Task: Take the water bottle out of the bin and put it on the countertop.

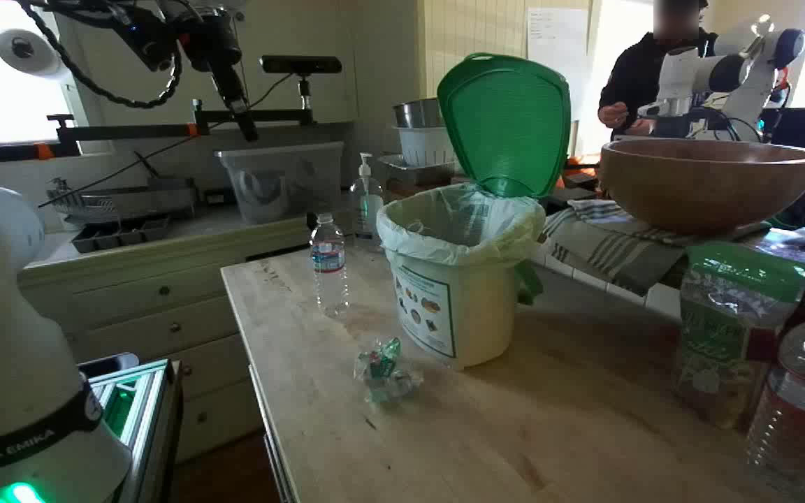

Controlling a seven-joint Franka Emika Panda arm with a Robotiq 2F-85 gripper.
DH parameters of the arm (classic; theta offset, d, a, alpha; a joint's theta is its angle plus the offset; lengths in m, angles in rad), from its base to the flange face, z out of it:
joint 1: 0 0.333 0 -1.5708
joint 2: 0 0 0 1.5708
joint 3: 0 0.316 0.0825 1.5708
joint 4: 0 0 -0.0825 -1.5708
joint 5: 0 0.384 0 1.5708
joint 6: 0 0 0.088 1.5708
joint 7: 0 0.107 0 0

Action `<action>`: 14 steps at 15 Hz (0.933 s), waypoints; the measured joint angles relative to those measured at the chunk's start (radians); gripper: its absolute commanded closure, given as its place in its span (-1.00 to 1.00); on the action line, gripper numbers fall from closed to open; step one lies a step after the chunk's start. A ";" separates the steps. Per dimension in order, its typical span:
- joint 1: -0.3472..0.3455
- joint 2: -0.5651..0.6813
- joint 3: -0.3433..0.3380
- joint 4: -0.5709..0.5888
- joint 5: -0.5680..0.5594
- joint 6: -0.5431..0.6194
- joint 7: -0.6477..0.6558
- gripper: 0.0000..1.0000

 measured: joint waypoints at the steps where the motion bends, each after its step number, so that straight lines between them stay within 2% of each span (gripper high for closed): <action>1: 0.000 0.000 0.000 0.000 0.000 0.000 0.000 -1.00; 9: -0.001 0.000 -0.005 0.000 -0.004 0.000 0.005 -1.00; 14: -0.039 -0.004 -0.101 0.005 -0.027 0.073 0.022 -1.00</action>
